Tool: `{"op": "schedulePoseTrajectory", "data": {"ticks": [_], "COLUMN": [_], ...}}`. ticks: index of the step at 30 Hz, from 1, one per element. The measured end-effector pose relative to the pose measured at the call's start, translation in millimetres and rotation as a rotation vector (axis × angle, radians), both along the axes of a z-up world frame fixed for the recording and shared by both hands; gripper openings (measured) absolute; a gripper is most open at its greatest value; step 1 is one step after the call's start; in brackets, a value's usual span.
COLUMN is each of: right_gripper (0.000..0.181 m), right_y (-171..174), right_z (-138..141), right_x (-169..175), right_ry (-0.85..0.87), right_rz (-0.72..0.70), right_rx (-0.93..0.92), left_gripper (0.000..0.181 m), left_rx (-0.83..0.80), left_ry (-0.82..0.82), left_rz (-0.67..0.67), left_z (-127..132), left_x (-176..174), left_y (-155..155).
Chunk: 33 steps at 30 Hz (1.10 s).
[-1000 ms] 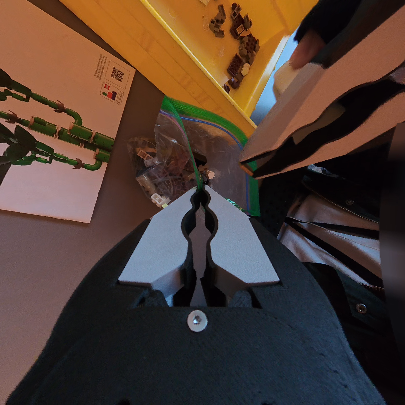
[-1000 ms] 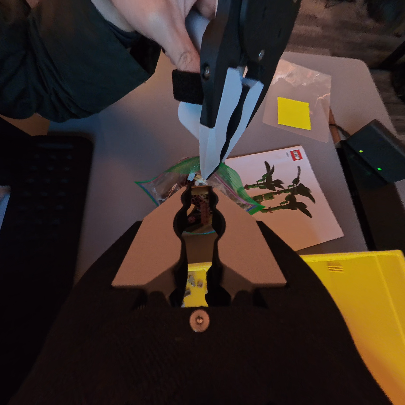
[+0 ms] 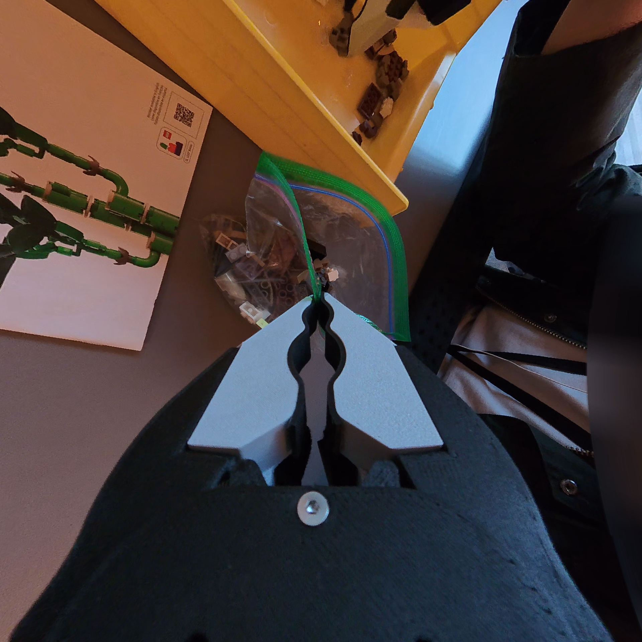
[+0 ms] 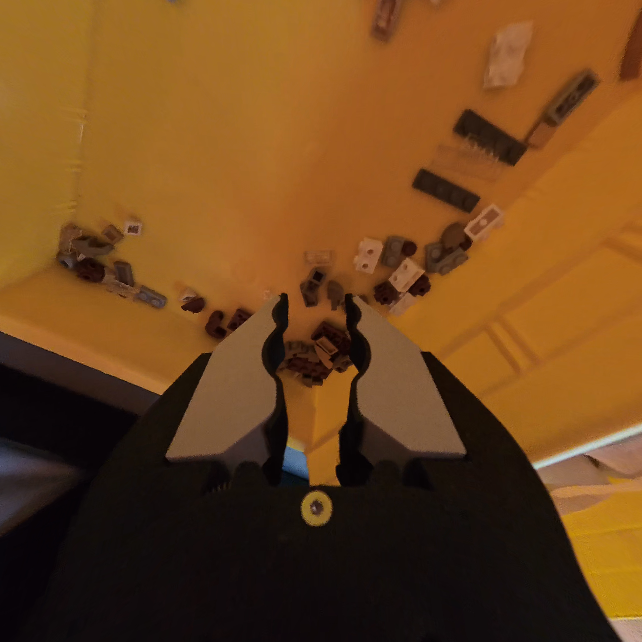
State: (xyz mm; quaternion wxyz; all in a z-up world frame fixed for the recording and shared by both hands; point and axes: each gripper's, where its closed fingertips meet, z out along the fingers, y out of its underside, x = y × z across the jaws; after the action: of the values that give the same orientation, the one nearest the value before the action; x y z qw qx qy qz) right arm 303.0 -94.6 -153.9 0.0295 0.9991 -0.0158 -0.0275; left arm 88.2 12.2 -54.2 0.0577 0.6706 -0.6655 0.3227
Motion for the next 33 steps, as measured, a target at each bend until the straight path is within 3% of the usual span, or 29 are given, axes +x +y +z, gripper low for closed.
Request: {"op": "schedulePoseTrajectory", "data": {"ticks": [6,12,20,24,29,33], "right_gripper": [0.032,0.016,0.015,0.016,0.016,0.016], "right_y": [1.1,-2.2,3.8,22.2,55.4,70.8], "right_z": [-4.7,-11.5,-1.5,38.3,117.8,154.1], "right_x": [1.9,1.3,3.2,-11.1,-100.5,-164.4], "right_ry": [0.004,0.034,0.037,0.051,0.253,0.4], "right_rz": [-0.073,-0.104,-0.071,-0.004,0.261,0.414], "right_rx": [-0.018,-0.06,-0.008,0.176,0.552,0.736], "left_gripper": [0.0,0.0,0.0,0.0,0.0,0.0], "left_rx": [0.0,0.002,0.0,-0.003,-0.004,-0.006], "left_ry": [0.0,0.0,0.001,0.003,0.007,0.007], "left_rz": [0.001,0.001,0.001,0.001,-0.002,-0.002], "left_z": [0.3,0.4,0.0,-0.9,-2.4,-2.9], "left_x": [-0.2,-0.4,-0.3,0.5,1.5,2.4], "left_y": [0.0,0.0,0.1,-0.2,-1.0,-1.6]}}
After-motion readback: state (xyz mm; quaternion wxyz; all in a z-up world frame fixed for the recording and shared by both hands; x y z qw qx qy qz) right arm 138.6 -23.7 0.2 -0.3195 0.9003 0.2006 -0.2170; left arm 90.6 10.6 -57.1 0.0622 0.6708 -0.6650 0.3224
